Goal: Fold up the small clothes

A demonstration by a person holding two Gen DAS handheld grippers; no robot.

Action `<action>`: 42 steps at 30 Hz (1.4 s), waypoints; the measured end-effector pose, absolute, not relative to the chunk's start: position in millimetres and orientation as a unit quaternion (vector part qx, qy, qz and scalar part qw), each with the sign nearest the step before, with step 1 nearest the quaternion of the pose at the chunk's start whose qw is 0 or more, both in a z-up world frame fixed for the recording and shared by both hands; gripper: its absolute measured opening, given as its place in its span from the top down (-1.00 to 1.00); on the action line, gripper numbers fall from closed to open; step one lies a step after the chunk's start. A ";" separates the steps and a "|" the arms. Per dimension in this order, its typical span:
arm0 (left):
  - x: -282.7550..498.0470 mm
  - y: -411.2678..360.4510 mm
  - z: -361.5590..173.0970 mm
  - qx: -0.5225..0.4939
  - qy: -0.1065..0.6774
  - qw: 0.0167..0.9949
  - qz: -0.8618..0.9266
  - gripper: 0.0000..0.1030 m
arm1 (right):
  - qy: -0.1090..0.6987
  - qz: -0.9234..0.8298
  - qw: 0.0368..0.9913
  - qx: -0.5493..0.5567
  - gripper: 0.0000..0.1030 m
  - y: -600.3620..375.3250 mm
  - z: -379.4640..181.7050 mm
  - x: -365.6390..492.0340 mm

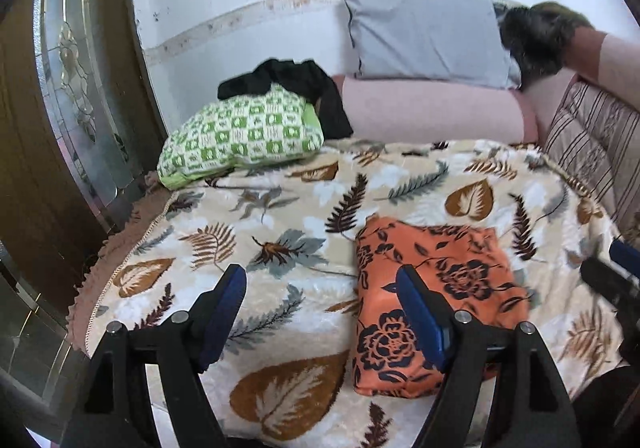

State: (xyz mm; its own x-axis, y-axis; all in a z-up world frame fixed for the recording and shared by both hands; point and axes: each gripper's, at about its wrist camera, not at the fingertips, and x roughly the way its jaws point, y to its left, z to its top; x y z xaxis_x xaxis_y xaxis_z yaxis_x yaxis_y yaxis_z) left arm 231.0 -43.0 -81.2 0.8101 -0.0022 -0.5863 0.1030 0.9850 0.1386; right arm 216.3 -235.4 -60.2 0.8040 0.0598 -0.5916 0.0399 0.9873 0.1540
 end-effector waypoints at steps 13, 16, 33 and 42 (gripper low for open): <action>167.2 -35.9 -34.2 0.071 0.273 0.959 -0.037 -0.57 | 0.283 -0.029 0.958 0.040 -0.28 -205.7 -21.3 142.8; 166.2 -33.8 -33.8 0.066 0.271 0.960 -0.035 -0.57 | 0.288 -0.024 0.957 0.038 -0.28 -202.1 -23.9 142.7; 158.6 -22.2 -35.5 0.062 0.269 0.961 -0.023 -0.57 | 0.273 -0.016 0.961 0.038 -0.28 -180.9 -17.9 137.0; 151.5 -16.6 -32.1 0.063 0.266 0.962 -0.017 -0.57 | 0.264 -0.016 0.964 0.037 -0.28 -175.7 -11.2 130.3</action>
